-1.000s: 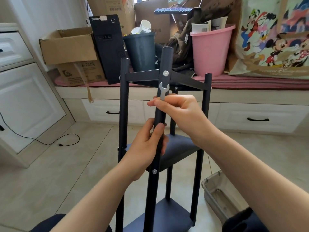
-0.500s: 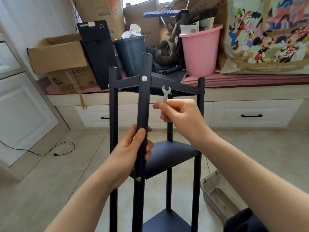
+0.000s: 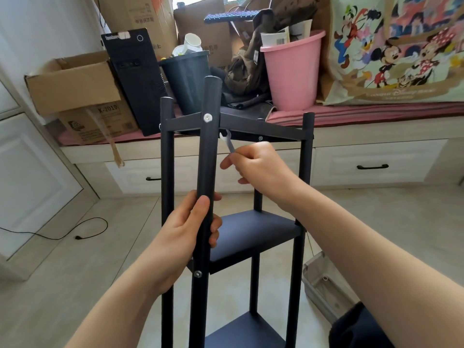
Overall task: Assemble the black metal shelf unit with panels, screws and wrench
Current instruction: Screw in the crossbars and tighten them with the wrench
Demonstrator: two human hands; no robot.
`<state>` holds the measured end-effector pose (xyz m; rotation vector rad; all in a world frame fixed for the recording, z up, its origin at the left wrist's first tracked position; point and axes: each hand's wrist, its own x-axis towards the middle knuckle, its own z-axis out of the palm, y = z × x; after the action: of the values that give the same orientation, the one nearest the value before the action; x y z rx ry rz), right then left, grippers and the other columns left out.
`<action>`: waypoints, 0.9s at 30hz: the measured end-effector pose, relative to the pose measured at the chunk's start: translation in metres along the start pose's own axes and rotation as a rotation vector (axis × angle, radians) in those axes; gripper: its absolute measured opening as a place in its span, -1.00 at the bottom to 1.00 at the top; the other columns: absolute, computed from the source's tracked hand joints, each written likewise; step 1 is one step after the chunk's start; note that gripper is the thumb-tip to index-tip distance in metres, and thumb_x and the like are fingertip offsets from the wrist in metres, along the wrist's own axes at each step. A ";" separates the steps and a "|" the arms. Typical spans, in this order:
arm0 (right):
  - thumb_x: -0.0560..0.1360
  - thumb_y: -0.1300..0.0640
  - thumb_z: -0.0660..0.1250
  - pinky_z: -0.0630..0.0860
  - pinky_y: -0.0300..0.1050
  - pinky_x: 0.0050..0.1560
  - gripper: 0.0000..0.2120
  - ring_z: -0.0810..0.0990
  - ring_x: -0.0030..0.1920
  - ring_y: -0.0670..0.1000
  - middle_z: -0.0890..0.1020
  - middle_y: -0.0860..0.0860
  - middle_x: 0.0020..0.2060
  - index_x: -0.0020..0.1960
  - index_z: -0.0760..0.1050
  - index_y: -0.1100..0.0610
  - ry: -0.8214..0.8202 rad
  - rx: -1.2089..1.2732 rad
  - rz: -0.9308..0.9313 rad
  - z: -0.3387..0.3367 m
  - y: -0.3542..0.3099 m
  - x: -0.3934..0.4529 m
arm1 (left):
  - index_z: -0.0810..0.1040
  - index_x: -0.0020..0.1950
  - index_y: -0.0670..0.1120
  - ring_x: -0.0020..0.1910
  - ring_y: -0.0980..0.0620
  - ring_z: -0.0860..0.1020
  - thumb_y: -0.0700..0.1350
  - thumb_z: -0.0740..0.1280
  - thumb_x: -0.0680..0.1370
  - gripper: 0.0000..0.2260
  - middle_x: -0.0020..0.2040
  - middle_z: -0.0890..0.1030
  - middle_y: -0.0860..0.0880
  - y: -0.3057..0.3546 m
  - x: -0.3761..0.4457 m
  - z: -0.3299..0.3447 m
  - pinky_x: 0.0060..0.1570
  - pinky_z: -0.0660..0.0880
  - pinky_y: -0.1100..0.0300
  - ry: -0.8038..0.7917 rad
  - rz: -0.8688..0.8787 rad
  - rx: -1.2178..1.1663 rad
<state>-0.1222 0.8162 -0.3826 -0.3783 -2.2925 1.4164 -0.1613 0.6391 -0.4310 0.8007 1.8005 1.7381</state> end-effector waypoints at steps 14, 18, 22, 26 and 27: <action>0.59 0.22 0.26 0.53 -0.20 -0.14 -0.80 0.52 -0.38 -0.19 0.57 -0.07 -0.41 -0.07 0.67 0.13 0.101 0.158 -0.135 0.009 0.002 0.009 | 0.57 0.04 0.14 -0.31 0.02 0.47 0.28 0.20 0.48 -0.69 -0.29 0.48 -0.01 -0.002 -0.004 -0.004 -0.31 0.47 0.24 -0.010 0.004 0.047; 0.59 0.20 0.29 0.53 -0.19 -0.15 -0.78 0.52 -0.40 -0.21 0.58 -0.08 -0.42 -0.18 0.63 0.06 0.136 0.125 -0.170 0.013 0.003 0.012 | 0.56 0.05 0.13 -0.32 0.01 0.47 0.28 0.21 0.47 -0.68 -0.28 0.48 -0.02 -0.003 -0.006 -0.004 -0.29 0.47 0.22 -0.017 0.001 0.051; 0.58 0.17 0.31 0.60 -0.02 -0.03 -0.68 0.58 -0.33 -0.15 0.59 -0.08 -0.42 -0.32 0.53 -0.05 0.169 0.114 -0.190 0.021 0.006 0.013 | 0.56 0.04 0.13 -0.32 0.01 0.46 0.29 0.21 0.46 -0.67 -0.29 0.48 -0.02 -0.001 -0.007 -0.003 -0.31 0.47 0.22 -0.011 -0.003 0.052; 0.60 0.20 0.29 0.60 0.11 0.04 -0.78 0.65 -0.17 0.07 0.66 0.07 -0.29 -0.14 0.64 0.24 0.212 0.155 -0.239 0.029 0.009 0.015 | 0.56 0.02 0.12 -0.33 0.00 0.45 0.27 0.20 0.46 -0.69 -0.30 0.48 -0.01 0.000 -0.008 -0.001 -0.33 0.46 0.22 -0.013 -0.002 0.047; 0.61 0.20 0.29 0.59 0.11 0.04 -0.79 0.65 -0.16 0.08 0.67 0.10 -0.26 -0.09 0.65 0.27 0.230 0.162 -0.248 0.031 0.010 0.015 | 0.56 0.03 0.12 -0.33 0.00 0.45 0.27 0.20 0.46 -0.69 -0.30 0.48 0.00 0.000 -0.008 -0.001 -0.32 0.46 0.23 -0.014 0.000 0.051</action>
<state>-0.1500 0.8034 -0.4006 -0.1887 -1.9510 1.3451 -0.1565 0.6331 -0.4308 0.8313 1.8418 1.6884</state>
